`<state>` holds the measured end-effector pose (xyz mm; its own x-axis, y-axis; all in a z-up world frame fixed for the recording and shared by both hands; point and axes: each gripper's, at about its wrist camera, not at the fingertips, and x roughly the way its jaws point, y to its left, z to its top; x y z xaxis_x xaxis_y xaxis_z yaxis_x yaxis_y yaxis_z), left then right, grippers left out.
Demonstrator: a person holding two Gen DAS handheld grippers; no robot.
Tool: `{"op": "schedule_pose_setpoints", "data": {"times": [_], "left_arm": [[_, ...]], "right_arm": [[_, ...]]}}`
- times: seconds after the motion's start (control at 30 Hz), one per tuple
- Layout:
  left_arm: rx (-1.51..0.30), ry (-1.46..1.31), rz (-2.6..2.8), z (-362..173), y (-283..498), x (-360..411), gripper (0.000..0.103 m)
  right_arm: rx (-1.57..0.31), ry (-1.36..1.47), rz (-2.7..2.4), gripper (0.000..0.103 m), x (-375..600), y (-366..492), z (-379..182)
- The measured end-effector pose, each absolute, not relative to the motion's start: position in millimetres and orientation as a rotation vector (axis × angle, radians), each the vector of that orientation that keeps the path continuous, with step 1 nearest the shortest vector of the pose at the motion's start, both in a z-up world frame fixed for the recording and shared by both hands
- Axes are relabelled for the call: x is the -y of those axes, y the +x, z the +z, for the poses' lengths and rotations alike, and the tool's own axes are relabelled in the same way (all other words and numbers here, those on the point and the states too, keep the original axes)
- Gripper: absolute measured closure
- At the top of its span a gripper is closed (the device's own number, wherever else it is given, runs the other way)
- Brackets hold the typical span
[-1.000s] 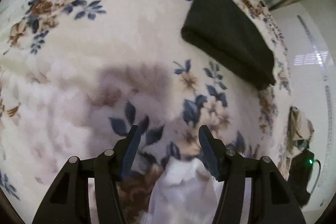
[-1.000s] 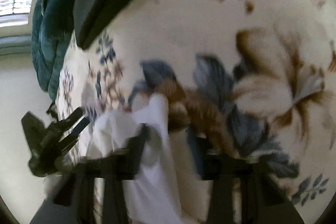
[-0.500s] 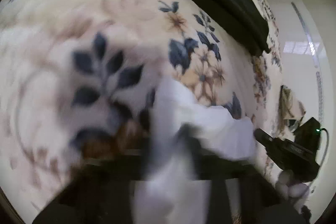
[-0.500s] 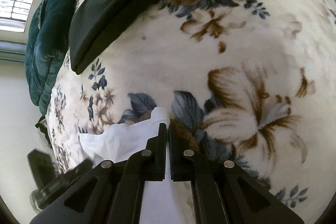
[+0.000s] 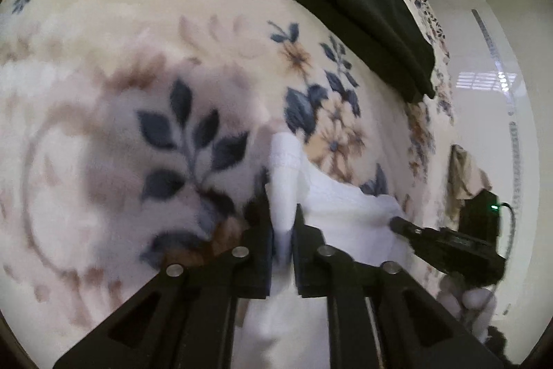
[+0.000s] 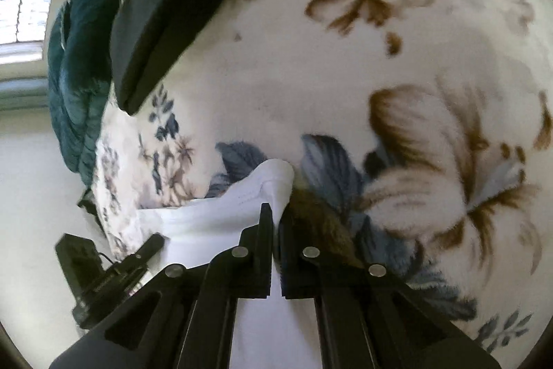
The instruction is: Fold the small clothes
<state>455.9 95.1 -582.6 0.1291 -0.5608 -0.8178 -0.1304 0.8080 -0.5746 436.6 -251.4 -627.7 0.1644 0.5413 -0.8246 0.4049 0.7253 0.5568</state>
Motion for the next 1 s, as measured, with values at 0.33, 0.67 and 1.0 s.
{"op": "schedule_pose_setpoints", "data": {"times": [0.33,0.67,1.0], "left_arm": [[-1.552,-0.628,-0.356,-564.3,304.9,-134.0,0.067],[-1.538,-0.415,-0.425,-568.1,279.3,-93.2,0.094],[-1.562,-0.320,-0.509,-562.5,281.3,-103.1,0.095]], "right_arm": [[-1.541,0.778,0.208,0.068,261.0,346.1,-596.5],[-1.658,0.739,0.299,0.069,231.2,273.3,-620.9],[-1.630,0.602,0.237,0.101,229.6,269.3,-606.8]]}}
